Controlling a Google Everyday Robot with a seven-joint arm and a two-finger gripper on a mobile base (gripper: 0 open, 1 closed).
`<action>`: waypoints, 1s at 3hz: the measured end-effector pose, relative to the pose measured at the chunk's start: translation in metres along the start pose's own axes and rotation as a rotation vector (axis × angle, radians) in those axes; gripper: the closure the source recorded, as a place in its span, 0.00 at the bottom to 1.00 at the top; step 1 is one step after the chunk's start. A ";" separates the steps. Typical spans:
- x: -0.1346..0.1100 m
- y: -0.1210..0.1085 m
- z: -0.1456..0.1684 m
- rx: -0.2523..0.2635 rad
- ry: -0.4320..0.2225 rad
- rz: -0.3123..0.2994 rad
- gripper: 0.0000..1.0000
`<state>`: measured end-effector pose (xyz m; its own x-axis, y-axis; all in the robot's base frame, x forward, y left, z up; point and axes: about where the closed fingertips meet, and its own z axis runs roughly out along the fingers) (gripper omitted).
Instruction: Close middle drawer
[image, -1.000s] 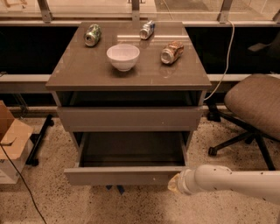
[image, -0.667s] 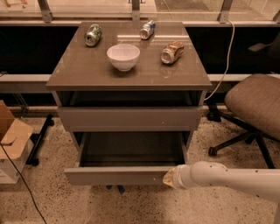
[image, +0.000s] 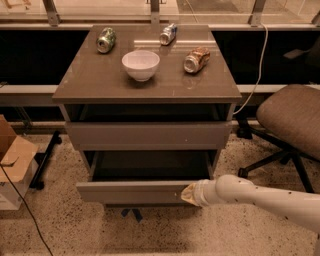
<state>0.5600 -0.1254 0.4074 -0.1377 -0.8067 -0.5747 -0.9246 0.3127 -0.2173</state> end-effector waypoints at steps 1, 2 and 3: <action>-0.010 -0.023 0.011 -0.011 -0.047 -0.015 1.00; -0.011 -0.023 0.011 -0.011 -0.047 -0.015 1.00; -0.011 -0.021 0.013 -0.014 -0.048 -0.016 0.81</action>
Offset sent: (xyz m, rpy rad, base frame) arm 0.0830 0.0195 0.0133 0.0980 -0.0522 0.0865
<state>0.5858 -0.1168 0.4086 -0.1062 -0.7865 -0.6084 -0.9317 0.2925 -0.2155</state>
